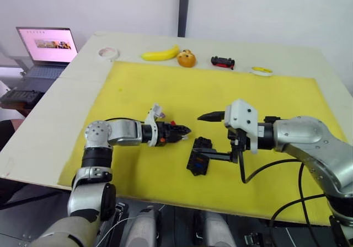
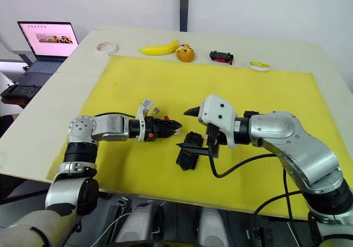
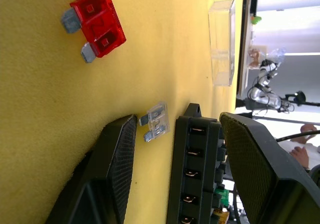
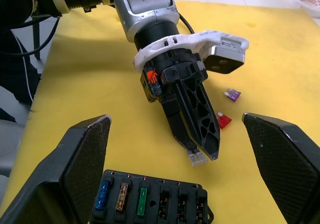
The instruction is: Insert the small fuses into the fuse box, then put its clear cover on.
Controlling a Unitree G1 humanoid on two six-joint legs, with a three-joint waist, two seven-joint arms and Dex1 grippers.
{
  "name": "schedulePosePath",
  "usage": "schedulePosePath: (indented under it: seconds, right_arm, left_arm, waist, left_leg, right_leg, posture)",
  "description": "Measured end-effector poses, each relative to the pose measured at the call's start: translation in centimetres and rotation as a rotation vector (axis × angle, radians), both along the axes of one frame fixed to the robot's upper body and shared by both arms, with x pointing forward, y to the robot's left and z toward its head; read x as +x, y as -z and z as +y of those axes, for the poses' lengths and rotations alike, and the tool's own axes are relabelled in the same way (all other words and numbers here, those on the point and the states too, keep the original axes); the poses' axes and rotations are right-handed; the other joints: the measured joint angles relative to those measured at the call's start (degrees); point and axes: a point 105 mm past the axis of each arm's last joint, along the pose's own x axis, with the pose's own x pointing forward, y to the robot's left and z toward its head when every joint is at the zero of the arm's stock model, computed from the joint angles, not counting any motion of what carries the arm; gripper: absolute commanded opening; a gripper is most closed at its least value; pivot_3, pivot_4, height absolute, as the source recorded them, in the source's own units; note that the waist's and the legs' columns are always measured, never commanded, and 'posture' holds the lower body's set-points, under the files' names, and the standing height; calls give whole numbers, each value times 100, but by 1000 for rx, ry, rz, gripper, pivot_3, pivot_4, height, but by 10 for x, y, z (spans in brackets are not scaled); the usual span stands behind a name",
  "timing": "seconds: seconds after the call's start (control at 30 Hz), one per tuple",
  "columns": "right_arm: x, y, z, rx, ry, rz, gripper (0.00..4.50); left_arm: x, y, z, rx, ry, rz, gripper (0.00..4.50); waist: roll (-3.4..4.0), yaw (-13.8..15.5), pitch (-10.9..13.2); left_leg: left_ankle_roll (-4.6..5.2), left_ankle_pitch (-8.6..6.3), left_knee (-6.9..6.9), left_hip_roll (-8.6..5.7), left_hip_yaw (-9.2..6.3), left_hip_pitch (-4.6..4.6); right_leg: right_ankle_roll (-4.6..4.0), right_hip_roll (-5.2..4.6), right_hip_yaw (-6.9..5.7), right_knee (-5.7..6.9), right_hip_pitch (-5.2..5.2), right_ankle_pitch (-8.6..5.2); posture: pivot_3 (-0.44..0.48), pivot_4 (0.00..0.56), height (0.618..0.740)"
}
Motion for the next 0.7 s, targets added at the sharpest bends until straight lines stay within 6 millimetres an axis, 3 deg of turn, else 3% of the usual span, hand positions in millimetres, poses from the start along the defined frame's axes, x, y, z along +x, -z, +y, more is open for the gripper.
schedulePosePath:
  seconds: [0.07,0.2,0.7]
  right_arm:
    - [0,0,0,0,0,0,4500]
    - [0,0,0,0,0,0,4500]
    - [-1,1,-1,-11,4,-4,4500]
  left_arm:
    - [0,1,-1,-1,-1,0,2547]
    - [1,6,-1,24,-5,5,959]
    - [1,12,1,50,-9,-9,959]
  waist:
    - [0,2,0]
    - [0,-2,-1]
    - [0,-13,-7]
  left_leg:
    - [0,0,0,0,-1,0]
    - [4,-2,0,-1,-1,1]
    - [6,-3,0,1,-1,5]
  right_leg:
    - [0,0,0,1,0,0]
    - [0,0,0,0,2,0]
    - [0,1,0,3,2,0]
  posture:
    - [0,150,737]
    - [0,150,737]
    - [0,150,737]
